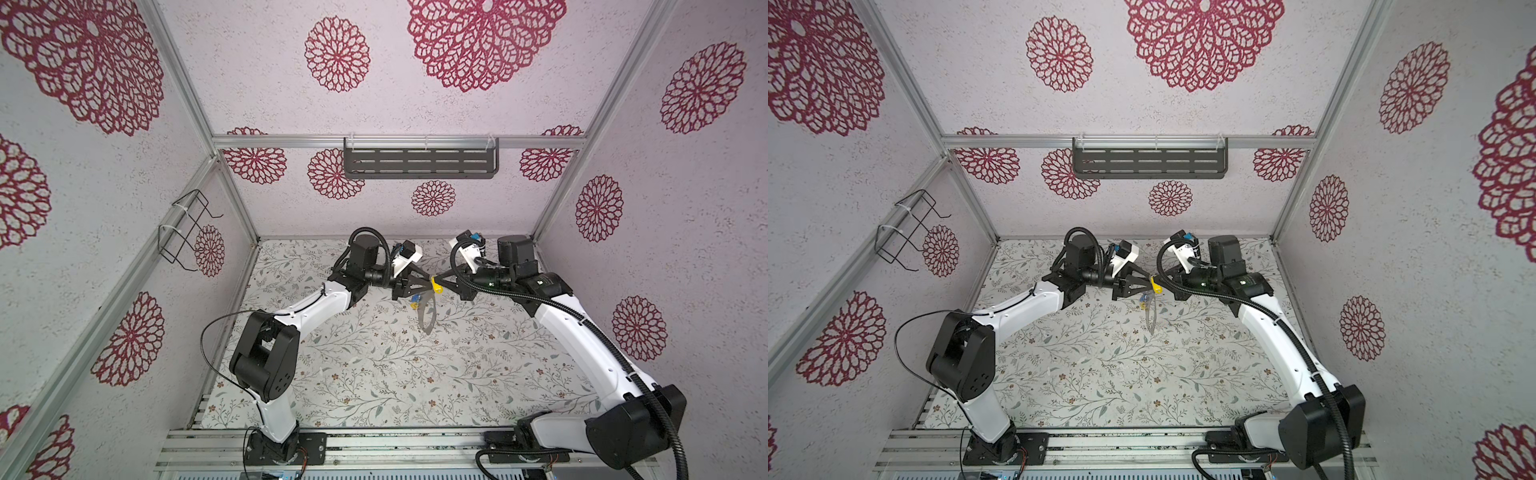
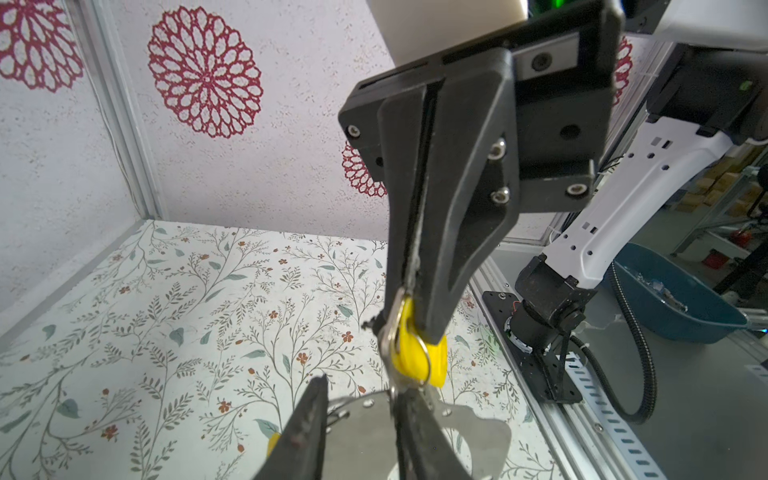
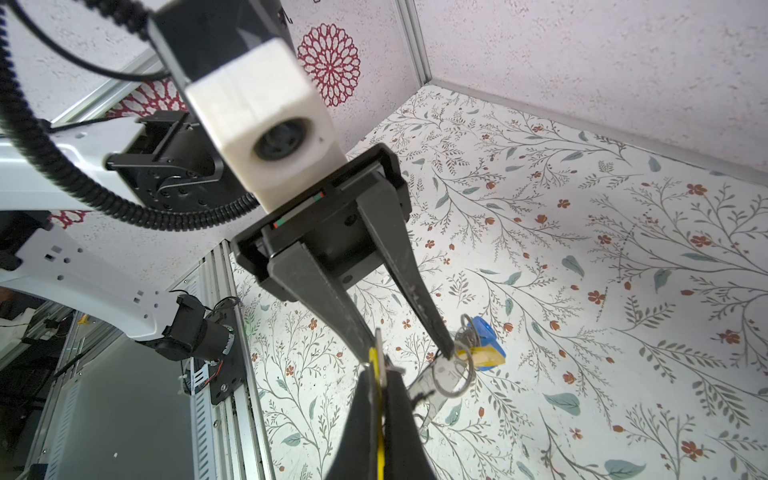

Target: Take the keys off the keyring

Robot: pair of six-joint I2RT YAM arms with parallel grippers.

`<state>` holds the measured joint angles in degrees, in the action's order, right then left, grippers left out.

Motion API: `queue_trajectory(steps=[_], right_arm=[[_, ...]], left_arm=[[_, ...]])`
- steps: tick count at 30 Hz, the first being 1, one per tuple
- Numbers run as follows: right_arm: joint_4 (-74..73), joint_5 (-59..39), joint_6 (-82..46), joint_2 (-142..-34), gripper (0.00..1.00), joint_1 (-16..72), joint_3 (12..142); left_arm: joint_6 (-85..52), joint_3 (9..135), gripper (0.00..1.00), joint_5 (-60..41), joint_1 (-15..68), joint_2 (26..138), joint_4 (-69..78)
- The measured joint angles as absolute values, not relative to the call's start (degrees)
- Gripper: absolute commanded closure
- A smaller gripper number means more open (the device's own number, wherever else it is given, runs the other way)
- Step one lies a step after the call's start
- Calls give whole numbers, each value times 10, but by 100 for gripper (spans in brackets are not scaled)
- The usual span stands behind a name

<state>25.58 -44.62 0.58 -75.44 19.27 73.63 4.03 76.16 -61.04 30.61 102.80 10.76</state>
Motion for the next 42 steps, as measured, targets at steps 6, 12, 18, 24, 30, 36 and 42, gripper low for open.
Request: queue_trajectory(steps=[6, 12, 18, 24, 30, 36, 42], right_arm=[[254, -441, 6, -754, 100, 192, 739], [253, -416, 6, -754, 100, 192, 744], [261, -349, -3, -748, 100, 182, 741], [251, -336, -17, -737, 100, 175, 713], [216, -332, -32, -720, 100, 171, 682], [187, -326, -48, -698, 100, 170, 665], [147, -316, -66, -681, 100, 166, 641]], left_arm=[[3, 754, 100, -613, 308, 1028, 153], [-30, 744, 100, -608, 308, 1028, 185], [-62, 729, 100, -570, 307, 1023, 201], [-106, 712, 100, -512, 313, 997, 199], [-180, 723, 100, -482, 323, 994, 170], [-302, 749, 100, -468, 326, 997, 155], [-434, 761, 100, -475, 326, 1016, 201]])
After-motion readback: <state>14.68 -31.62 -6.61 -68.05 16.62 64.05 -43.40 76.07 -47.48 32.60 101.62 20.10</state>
